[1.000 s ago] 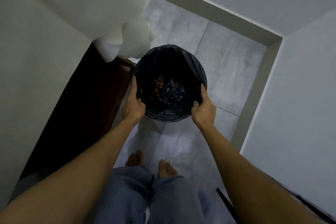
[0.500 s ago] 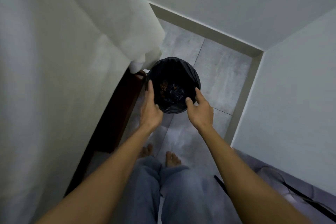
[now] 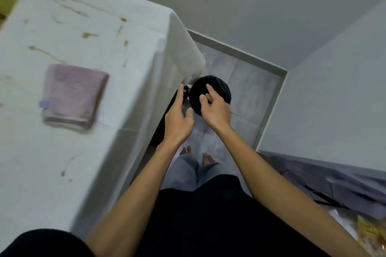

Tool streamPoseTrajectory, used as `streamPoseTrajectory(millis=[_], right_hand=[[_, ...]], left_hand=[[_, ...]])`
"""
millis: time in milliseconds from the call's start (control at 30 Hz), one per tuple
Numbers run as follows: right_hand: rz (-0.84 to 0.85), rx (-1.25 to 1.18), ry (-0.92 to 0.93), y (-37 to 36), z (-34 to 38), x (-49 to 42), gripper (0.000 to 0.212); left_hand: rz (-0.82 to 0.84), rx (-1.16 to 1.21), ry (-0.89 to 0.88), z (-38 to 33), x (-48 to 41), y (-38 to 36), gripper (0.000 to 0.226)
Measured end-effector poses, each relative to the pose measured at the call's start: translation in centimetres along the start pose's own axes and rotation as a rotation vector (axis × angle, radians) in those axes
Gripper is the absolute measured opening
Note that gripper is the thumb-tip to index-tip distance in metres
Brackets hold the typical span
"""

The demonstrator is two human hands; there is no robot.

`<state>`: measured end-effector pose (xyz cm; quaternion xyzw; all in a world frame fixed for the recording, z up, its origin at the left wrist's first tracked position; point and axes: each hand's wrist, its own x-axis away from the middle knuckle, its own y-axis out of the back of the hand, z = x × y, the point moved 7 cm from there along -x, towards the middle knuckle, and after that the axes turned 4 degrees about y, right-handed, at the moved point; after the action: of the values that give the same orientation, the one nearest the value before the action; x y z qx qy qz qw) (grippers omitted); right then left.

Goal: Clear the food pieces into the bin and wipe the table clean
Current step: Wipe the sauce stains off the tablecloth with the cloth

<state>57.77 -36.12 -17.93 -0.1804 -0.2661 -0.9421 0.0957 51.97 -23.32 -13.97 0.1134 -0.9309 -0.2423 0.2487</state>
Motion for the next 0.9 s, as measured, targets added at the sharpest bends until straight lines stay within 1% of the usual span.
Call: streamPoseTrajectory(millis=[67,167,267,367,433,533,600,733,833,900], right_hand=[[0.052,0.012,0.045,-0.3,2.7,1.4,0.052],[0.135,0.063,0.14,-0.9,6.8,3.1,0.051],[0.223,0.146,0.243,-2.3,10.9,4.4,0.05],[0.304,0.208,0.373,-5.1,14.6,5.7,0.051],[0.371,0.225,0.418,-7.5,16.5,6.6,0.051],[0.48,0.231,0.421,-11.3,18.6,7.7,0.05],[0.507,0.261,0.421,-13.4,19.6,8.0,0.051],[0.494,0.298,0.343,-16.1,20.6,8.1,0.053],[0.465,0.298,0.262,-17.5,20.9,8.0,0.043],[0.429,0.265,0.207,-18.6,21.1,7.6,0.035]], left_hand=[[-0.075,0.051,0.036,-0.7,1.7,2.6,0.07],[-0.269,0.123,0.099,-0.6,4.3,7.0,0.068],[-0.439,0.238,0.183,0.8,6.4,11.2,0.067],[-0.561,0.284,0.251,2.4,7.8,14.8,0.064],[-0.62,0.29,0.269,3.3,8.7,16.9,0.064],[-0.71,0.317,0.297,5.2,9.9,20.1,0.062],[-0.76,0.33,0.329,6.7,10.3,22.1,0.057],[-0.813,0.356,0.345,9.2,10.1,26.2,0.047],[-0.822,0.318,0.338,10.6,8.7,29.4,0.043],[-0.785,0.266,0.338,11.3,6.9,31.2,0.043]])
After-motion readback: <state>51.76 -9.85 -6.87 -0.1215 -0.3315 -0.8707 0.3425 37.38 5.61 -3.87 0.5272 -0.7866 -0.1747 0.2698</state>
